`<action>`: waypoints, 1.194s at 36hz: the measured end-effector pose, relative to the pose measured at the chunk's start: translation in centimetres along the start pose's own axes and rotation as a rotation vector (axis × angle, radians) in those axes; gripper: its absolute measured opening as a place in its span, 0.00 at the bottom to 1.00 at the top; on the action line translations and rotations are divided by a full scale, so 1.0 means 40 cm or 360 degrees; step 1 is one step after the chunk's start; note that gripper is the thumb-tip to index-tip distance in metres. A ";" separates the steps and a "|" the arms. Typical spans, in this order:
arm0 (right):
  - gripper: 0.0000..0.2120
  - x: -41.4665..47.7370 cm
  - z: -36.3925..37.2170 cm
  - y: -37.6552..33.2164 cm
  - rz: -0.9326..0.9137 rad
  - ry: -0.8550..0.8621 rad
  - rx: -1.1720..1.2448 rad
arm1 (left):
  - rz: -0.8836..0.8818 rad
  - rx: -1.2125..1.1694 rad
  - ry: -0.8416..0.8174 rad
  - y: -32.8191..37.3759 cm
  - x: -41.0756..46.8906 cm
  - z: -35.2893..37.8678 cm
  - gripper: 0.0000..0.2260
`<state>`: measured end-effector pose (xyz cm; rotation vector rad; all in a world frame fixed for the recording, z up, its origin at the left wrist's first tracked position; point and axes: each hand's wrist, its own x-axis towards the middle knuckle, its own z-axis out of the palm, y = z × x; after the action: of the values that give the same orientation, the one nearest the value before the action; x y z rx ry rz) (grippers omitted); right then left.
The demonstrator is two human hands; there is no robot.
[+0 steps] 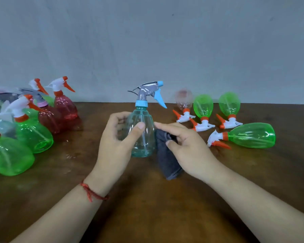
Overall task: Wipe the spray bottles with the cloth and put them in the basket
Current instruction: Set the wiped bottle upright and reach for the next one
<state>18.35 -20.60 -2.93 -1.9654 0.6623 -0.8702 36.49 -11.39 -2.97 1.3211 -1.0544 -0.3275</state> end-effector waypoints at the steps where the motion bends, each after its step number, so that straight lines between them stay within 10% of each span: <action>1: 0.32 0.003 0.017 -0.019 -0.0010 -0.0041 -0.0036 | -0.0012 0.0023 0.0015 0.006 -0.007 -0.032 0.21; 21: 0.40 0.119 0.590 -0.349 -0.0120 -0.0808 -0.0384 | -0.0094 0.0642 0.0763 0.014 -0.169 -0.656 0.23; 43: 0.34 0.119 0.733 -0.387 0.0004 -0.0896 -0.0110 | -0.0229 0.1028 0.0977 -0.073 -0.274 -0.778 0.25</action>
<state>45.94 -1.98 0.73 -2.1352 0.3642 -0.2622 55.83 15.21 -6.99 1.9127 -0.5466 0.3398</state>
